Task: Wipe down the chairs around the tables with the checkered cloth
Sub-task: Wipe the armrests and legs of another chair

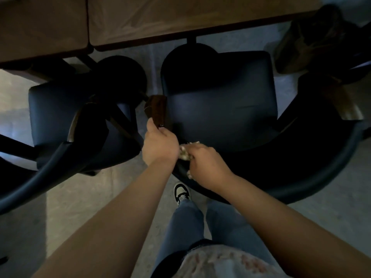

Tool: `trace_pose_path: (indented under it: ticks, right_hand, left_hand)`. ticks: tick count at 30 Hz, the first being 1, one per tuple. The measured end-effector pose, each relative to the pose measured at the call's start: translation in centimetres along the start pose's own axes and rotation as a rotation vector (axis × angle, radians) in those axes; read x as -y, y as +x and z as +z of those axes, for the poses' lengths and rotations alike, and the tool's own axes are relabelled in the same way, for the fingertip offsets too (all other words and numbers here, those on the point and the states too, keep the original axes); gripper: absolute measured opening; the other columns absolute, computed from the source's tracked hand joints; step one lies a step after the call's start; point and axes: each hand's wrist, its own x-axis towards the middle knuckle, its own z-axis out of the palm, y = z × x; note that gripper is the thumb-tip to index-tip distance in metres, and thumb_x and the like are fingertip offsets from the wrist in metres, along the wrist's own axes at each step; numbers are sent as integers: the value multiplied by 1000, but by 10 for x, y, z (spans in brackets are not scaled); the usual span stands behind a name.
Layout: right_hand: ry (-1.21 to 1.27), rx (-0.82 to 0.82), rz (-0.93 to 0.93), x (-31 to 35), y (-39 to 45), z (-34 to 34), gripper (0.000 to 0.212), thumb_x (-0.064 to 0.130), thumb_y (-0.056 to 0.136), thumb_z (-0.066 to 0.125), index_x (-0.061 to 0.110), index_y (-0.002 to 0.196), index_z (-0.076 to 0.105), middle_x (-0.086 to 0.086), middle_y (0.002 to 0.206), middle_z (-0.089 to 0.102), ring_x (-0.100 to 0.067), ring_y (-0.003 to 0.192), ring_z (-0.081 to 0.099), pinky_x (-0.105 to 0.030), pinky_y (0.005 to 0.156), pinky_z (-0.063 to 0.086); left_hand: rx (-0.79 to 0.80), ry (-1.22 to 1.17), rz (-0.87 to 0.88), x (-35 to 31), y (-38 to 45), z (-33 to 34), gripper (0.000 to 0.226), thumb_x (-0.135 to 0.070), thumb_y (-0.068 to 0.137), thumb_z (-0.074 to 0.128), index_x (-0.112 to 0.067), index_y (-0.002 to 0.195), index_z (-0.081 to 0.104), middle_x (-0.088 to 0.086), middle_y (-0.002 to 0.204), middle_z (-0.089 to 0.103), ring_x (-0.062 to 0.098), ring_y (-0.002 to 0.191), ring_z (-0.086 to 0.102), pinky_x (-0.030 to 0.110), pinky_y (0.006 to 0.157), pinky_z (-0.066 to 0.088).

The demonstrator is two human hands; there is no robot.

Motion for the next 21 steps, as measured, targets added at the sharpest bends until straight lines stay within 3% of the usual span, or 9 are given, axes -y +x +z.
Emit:
trace_pose_path:
  ticks: [5, 8, 10, 13, 18, 19, 21]
  right_hand:
    - [-136, 66, 38, -36, -40, -22, 50, -3, 79, 47, 15, 123, 62, -10, 123, 62, -35, 107, 59, -42, 88, 50]
    - [-202, 156, 57, -56, -47, -39, 54, -2, 79, 45, 22, 125, 63, -10, 124, 63, -33, 110, 59, -39, 91, 50]
    - [-272, 209, 57, -71, -47, -54, 54, -1, 78, 46, 25, 120, 66, -6, 124, 64, -30, 111, 59, -37, 93, 49]
    - [-435, 186, 62, -98, -44, -93, 46, 2, 80, 51, 21, 118, 68, -3, 127, 62, -26, 116, 57, -36, 96, 47]
    - [-902, 214, 210, -154, -33, -184, 33, 11, 80, 55, 11, 112, 61, -9, 122, 58, -29, 111, 56, -37, 90, 49]
    - [-971, 242, 251, -162, -32, -196, 31, 15, 84, 52, 11, 113, 60, -10, 124, 56, -29, 115, 53, -37, 96, 45]
    - [-1019, 325, 303, -177, -31, -211, 41, 28, 93, 42, 14, 130, 52, -8, 141, 46, -25, 134, 37, -41, 112, 23]
  left_hand:
    - [-2, 19, 12, -1, 0, -1, 50, -28, 100, 33, -23, 149, 27, 15, 133, 54, 40, 112, 55, 43, 88, 43]
    - [15, 69, 55, -4, -1, -1, 58, -27, 99, 37, -17, 153, 19, 14, 146, 41, 40, 125, 46, 47, 97, 39]
    - [8, 165, 178, -4, -4, -3, 64, -27, 97, 40, -16, 155, 13, 14, 157, 22, 38, 137, 31, 50, 107, 31]
    - [-30, 364, 502, -3, -5, -2, 65, -26, 95, 44, -19, 154, 17, 16, 161, 6, 34, 146, 14, 53, 116, 14]
    - [50, 361, 712, -2, -1, 3, 50, -19, 93, 52, -14, 142, 47, 11, 158, 27, 26, 146, 21, 51, 117, 15]
    - [62, 356, 737, -2, -1, 3, 48, -18, 92, 53, -12, 139, 51, 10, 155, 32, 24, 145, 25, 51, 117, 16]
    - [80, 336, 770, -2, 0, 4, 43, -16, 91, 54, -11, 134, 57, 9, 151, 41, 23, 141, 34, 51, 117, 18]
